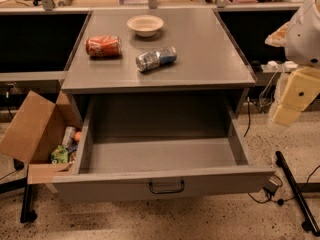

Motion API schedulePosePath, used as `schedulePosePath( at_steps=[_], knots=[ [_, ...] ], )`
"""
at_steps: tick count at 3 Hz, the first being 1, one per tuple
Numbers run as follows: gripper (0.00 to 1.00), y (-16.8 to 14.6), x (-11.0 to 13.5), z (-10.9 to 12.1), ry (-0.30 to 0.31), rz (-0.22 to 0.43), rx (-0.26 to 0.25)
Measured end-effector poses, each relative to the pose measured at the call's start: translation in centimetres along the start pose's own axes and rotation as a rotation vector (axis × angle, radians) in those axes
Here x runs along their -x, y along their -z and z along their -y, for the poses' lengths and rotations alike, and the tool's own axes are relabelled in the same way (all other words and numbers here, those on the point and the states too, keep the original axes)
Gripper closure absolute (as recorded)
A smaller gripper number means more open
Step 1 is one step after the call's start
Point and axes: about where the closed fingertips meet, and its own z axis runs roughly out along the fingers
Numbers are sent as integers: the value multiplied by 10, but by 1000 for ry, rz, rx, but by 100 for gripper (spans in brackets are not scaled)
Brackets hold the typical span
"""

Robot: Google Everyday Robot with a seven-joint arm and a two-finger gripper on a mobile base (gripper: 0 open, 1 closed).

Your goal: Close top drawer

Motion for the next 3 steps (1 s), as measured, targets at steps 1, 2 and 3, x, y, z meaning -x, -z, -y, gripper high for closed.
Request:
schedulePosePath(
  at_steps=[1,2,3],
  knots=[
    [0,0,0,0,0,0,0],
    [0,-25,-3,-18,26,-22,34],
    [0,-77,-3,-65,95,-31,113]
  ],
)
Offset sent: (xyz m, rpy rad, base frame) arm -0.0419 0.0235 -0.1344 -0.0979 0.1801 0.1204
